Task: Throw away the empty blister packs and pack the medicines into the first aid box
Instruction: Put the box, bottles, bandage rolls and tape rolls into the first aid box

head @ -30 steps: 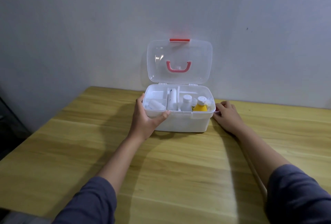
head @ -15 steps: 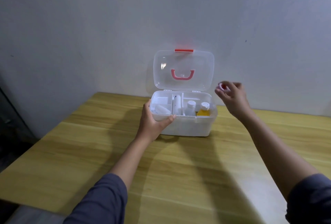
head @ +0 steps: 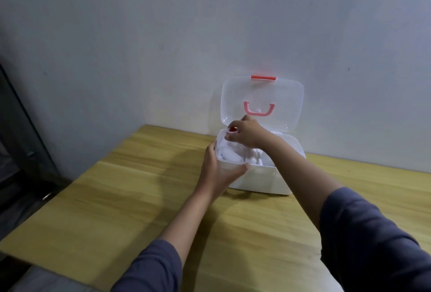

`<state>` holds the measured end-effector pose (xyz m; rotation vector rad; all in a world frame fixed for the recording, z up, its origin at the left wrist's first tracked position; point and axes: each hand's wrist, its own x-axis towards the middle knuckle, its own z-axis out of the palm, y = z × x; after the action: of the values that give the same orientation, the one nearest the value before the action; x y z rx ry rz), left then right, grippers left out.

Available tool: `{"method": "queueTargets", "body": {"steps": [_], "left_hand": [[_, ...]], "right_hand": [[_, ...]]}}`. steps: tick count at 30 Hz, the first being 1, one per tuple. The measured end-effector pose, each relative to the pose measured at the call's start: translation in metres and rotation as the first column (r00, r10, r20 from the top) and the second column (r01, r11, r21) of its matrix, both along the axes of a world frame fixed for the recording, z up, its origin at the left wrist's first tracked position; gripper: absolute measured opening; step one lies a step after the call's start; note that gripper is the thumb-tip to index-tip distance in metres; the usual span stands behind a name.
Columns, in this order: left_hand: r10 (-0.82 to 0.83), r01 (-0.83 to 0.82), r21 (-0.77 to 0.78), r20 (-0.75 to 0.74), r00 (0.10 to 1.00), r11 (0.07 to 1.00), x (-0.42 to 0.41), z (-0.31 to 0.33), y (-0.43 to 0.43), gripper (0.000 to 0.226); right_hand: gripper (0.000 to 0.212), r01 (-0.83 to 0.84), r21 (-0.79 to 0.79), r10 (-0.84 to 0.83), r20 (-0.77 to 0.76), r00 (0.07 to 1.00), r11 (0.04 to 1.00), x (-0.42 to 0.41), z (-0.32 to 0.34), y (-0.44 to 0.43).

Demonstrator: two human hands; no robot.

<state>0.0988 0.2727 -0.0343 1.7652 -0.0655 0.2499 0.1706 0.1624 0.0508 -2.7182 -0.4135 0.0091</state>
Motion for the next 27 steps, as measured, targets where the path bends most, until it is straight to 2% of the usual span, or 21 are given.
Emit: {"method": "queueTargets", "body": {"steps": [5,14,19,23,27], "left_hand": [[-0.009,0.009,-0.01,0.027,1.0,1.0,-0.001,-0.002,0.001,0.1],[-0.01,0.01,0.005,0.039,0.999,1.0,-0.002,-0.002,0.002,0.104],[-0.005,0.004,0.012,0.037,0.999,1.0,-0.003,-0.001,0.002,0.104],[0.005,-0.006,0.005,0.033,0.999,1.0,0.0,-0.002,0.002,0.095],[0.005,-0.005,0.003,0.041,0.999,1.0,0.0,-0.002,0.003,0.09]], "right_hand": [[0.042,0.025,-0.063,-0.027,-0.034,0.999,0.998,0.007,0.0,0.007],[0.049,0.131,-0.091,-0.128,0.033,0.991,0.987,0.005,-0.001,0.015],[0.042,0.063,-0.069,-0.065,-0.035,0.997,0.996,0.003,0.006,0.001],[0.038,0.016,-0.06,-0.018,-0.028,0.999,0.998,0.001,0.01,-0.006],[0.037,0.001,0.049,-0.001,0.001,1.0,0.999,-0.001,0.017,-0.011]]}}
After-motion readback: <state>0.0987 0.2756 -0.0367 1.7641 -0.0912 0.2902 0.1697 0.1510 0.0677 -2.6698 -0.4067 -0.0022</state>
